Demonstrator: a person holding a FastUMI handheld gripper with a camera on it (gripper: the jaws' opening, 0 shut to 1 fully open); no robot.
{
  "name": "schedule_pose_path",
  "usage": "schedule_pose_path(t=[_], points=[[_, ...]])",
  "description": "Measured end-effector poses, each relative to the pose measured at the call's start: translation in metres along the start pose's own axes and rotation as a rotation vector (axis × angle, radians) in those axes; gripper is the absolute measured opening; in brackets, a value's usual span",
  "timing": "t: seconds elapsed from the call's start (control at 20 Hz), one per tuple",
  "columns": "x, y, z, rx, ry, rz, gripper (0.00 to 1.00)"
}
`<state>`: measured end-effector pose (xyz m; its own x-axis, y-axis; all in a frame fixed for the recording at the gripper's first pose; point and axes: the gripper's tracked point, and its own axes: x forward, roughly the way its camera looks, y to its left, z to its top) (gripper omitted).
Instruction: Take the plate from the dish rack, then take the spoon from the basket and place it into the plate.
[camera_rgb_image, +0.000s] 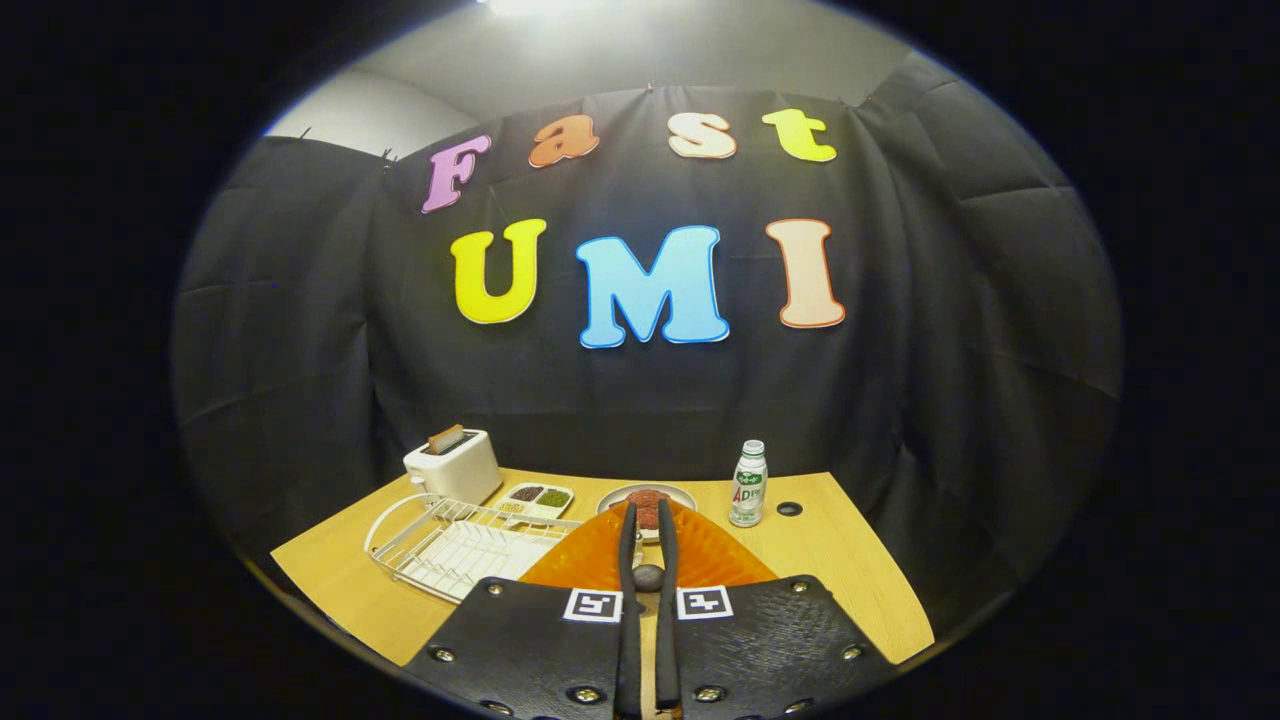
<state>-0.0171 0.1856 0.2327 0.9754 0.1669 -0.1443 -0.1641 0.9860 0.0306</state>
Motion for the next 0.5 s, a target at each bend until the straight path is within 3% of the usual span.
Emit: schedule_pose_path(t=[0.25,0.5], points=[[-0.003,0.049,-0.031,-0.017,0.064,0.070,0.06],[-0.004,0.105,-0.077,-0.023,0.171,0.197,0.06]])
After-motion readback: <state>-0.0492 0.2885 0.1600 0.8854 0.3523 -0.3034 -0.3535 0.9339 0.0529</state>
